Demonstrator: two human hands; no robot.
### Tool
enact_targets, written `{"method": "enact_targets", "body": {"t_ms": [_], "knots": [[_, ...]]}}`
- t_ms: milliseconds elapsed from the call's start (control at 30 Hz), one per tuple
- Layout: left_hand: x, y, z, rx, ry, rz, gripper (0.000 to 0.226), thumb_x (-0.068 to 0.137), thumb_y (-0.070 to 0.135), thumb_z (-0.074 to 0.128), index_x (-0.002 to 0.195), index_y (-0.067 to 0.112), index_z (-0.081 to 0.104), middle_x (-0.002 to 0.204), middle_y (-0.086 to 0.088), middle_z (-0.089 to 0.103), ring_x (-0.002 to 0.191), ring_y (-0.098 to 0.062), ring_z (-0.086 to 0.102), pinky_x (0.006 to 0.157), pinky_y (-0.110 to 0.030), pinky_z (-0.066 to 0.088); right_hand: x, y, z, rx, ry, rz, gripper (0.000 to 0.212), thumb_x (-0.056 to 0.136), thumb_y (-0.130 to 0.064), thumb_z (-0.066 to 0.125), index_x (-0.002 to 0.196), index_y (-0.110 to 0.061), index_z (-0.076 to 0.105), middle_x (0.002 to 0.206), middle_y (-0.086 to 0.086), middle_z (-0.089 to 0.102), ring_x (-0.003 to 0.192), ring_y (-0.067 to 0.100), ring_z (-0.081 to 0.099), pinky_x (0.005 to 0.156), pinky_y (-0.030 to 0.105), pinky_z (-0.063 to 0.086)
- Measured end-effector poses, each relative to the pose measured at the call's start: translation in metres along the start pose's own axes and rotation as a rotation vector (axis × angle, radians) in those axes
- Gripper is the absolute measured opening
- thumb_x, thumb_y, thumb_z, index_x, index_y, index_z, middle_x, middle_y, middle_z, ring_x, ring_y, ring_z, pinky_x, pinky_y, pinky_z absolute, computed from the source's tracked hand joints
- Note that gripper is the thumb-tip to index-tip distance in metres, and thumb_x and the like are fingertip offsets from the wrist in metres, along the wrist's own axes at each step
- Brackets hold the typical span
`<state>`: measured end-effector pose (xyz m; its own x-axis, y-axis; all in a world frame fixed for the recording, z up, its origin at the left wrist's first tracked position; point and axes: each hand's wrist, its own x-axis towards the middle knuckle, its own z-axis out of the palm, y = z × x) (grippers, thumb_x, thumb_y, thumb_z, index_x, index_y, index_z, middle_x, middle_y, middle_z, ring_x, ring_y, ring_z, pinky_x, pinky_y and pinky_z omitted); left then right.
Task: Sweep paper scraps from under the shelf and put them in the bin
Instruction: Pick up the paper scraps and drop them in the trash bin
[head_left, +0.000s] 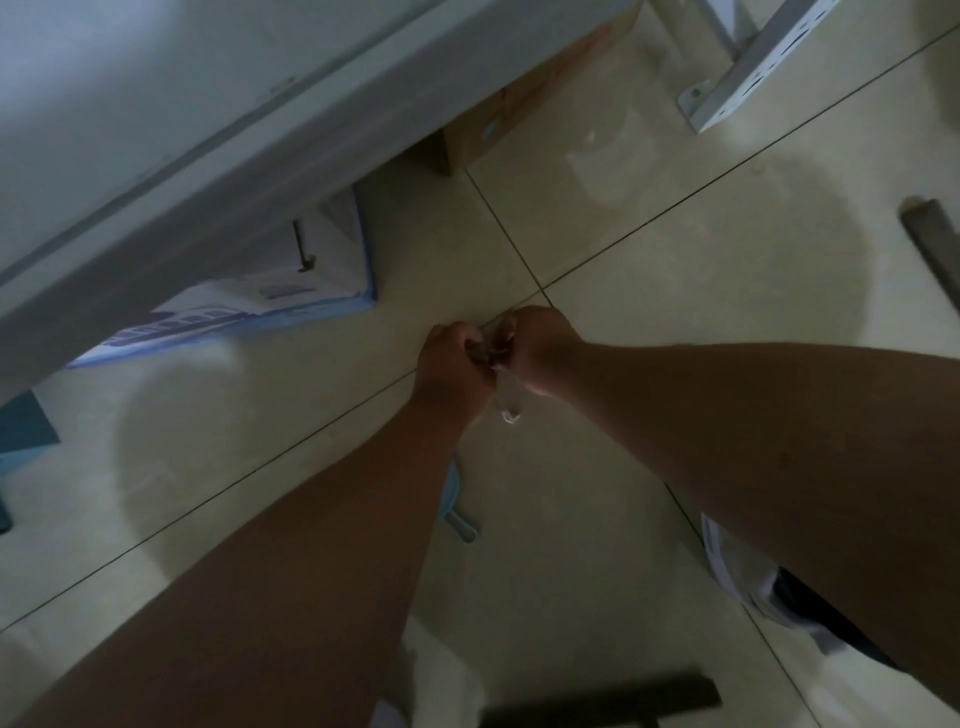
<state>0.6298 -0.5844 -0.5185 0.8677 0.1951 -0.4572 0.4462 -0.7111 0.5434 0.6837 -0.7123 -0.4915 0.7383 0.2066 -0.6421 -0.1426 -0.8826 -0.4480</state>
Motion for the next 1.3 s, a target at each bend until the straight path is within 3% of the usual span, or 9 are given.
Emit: {"method": "enact_targets", "body": {"t_ms": [167,367,500,600,767,867,1000,1100,1300], "knots": [[-0.006,-0.002,-0.003,-0.064,-0.024,-0.005,0.034,0.078,0.006,0.083,0.111,0.005,0.074,0.114,-0.016,0.063,0.094,-0.026,0.064,0.077,-0.011,0.034,-0.003,-0.005,0.006,-0.091,0.014,0.0,0.016,0.085,-0.021,0.072,0.098,-0.012,0.073,0.104,0.009,0.073,0.102,0.028,0.067,0.082,0.027,0.051],[-0.012,0.001,-0.006,-0.175,-0.103,-0.032,0.028,0.082,0.003,0.076,0.109,0.008,0.072,0.114,-0.018,0.068,0.102,-0.031,0.07,0.096,-0.041,0.056,0.002,-0.003,0.002,0.027,0.035,0.094,0.017,0.084,-0.011,0.067,0.1,-0.012,0.073,0.104,0.009,0.072,0.1,0.027,0.068,0.087,0.034,0.057],[-0.018,-0.01,-0.007,-0.144,-0.084,-0.024,0.028,0.076,-0.001,0.073,0.103,0.009,0.073,0.106,-0.009,0.066,0.091,-0.025,0.069,0.081,-0.021,0.054,0.002,0.005,-0.005,0.112,-0.069,0.063,0.023,0.088,-0.014,0.063,0.108,-0.015,0.075,0.11,0.009,0.072,0.104,0.027,0.067,0.09,0.036,0.056],[-0.03,-0.016,-0.007,-0.012,-0.078,0.036,0.032,0.073,0.011,0.083,0.102,0.009,0.071,0.104,-0.008,0.061,0.08,-0.015,0.057,0.08,-0.03,0.052,-0.002,0.012,-0.009,0.135,-0.052,0.085,0.015,0.088,-0.025,0.071,0.092,-0.011,0.077,0.093,0.01,0.076,0.088,0.024,0.072,0.079,0.036,0.06],[-0.055,-0.015,0.009,0.128,-0.218,0.134,0.054,0.072,0.022,0.092,0.117,0.003,0.067,0.121,-0.018,0.058,0.105,-0.034,0.062,0.096,-0.041,0.051,-0.01,0.025,-0.012,0.121,-0.094,0.089,0.013,0.09,-0.023,0.071,0.087,-0.012,0.075,0.081,0.012,0.076,0.078,0.025,0.074,0.074,0.038,0.063],[-0.055,-0.01,0.021,0.197,-0.147,0.141,0.043,0.082,0.024,0.083,0.117,0.007,0.067,0.123,-0.016,0.058,0.111,-0.034,0.06,0.097,-0.039,0.048,-0.009,0.023,-0.016,0.167,-0.14,0.075,0.006,0.09,-0.016,0.073,0.086,-0.012,0.073,0.08,0.011,0.076,0.072,0.021,0.076,0.064,0.03,0.062],[-0.048,-0.008,0.023,0.245,-0.168,0.136,0.021,0.092,0.02,0.072,0.109,0.01,0.077,0.121,-0.015,0.063,0.109,-0.036,0.063,0.094,-0.038,0.045,-0.006,0.021,-0.02,0.064,-0.204,-0.009,0.015,0.085,-0.004,0.07,0.099,-0.007,0.074,0.092,0.013,0.076,0.083,0.026,0.075,0.078,0.042,0.063],[-0.044,-0.013,0.022,0.251,-0.11,0.123,0.017,0.094,0.014,0.066,0.108,0.008,0.075,0.119,-0.016,0.063,0.109,-0.035,0.062,0.091,-0.036,0.041,-0.007,0.019,-0.017,-0.035,-0.141,-0.089,0.012,0.083,-0.013,0.07,0.094,-0.014,0.074,0.086,-0.001,0.073,0.08,0.019,0.072,0.077,0.037,0.062],[-0.026,-0.018,0.006,0.118,0.08,0.004,0.013,0.096,0.012,0.063,0.1,0.009,0.075,0.104,-0.014,0.075,0.101,-0.033,0.068,0.088,-0.036,0.05,-0.005,0.007,0.002,-0.179,-0.011,-0.203,0.022,0.092,-0.028,0.065,0.099,-0.008,0.07,0.101,0.013,0.072,0.096,0.031,0.067,0.078,0.03,0.052]]}}
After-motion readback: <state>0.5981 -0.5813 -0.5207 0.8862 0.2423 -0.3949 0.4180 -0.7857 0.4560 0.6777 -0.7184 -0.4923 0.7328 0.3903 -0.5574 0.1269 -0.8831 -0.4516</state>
